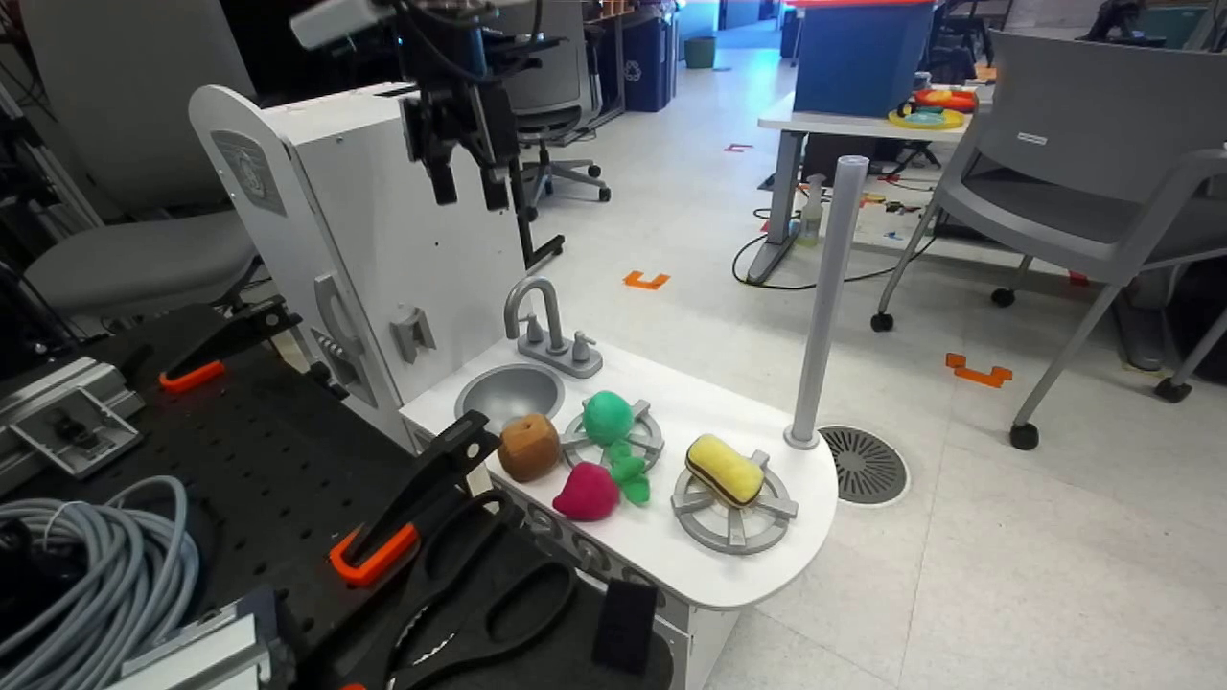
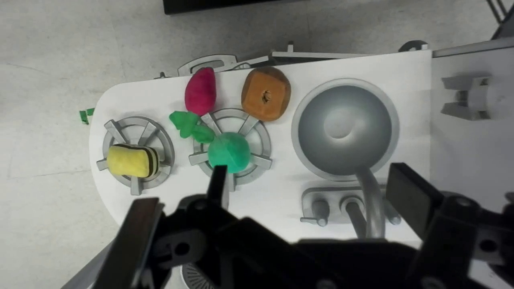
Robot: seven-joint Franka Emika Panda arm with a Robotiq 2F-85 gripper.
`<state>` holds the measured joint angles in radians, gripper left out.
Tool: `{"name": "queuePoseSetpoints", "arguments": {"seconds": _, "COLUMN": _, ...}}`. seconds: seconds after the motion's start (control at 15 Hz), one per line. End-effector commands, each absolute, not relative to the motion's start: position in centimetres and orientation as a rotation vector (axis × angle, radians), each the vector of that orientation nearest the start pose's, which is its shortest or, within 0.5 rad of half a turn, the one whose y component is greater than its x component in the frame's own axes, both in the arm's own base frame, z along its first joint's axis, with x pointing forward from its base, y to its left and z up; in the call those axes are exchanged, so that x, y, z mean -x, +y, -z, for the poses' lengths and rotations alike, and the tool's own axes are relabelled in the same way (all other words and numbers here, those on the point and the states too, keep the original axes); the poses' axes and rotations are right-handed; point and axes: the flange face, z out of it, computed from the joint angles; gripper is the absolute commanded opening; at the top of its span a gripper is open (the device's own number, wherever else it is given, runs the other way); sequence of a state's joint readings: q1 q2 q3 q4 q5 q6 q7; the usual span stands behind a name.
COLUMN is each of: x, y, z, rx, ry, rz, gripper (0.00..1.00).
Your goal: Move the tap to the left
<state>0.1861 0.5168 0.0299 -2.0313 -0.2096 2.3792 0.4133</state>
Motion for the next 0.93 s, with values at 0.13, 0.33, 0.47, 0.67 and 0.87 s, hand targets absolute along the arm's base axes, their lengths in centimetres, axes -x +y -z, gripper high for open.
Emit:
{"name": "queuePoseSetpoints", "arguments": {"seconds": 0.13, "x": -58.1, "y": 15.3, "z": -8.5, "rx": 3.224, "ry": -0.036, "rz": -0.184, "gripper": 1.00}}
{"name": "queuePoseSetpoints", "arguments": {"seconds": 0.33, "x": -58.6, "y": 17.6, "z": -6.2, "rx": 3.199, "ry": -0.135, "rz": -0.078, "gripper": 1.00}}
{"name": "queuePoseSetpoints", "arguments": {"seconds": 0.47, "x": -59.4, "y": 18.4, "z": -5.1, "rx": 3.207, "ry": -0.199, "rz": 0.001, "gripper": 1.00}}
{"name": "queuePoseSetpoints", "arguments": {"seconds": 0.67, "x": -60.6, "y": 18.4, "z": -3.3, "rx": 3.245, "ry": -0.232, "rz": 0.054, "gripper": 1.00}}
{"name": "queuePoseSetpoints", "arguments": {"seconds": 0.87, "x": -61.3, "y": 17.6, "z": -1.4, "rx": 3.283, "ry": -0.229, "rz": 0.053, "gripper": 1.00}}
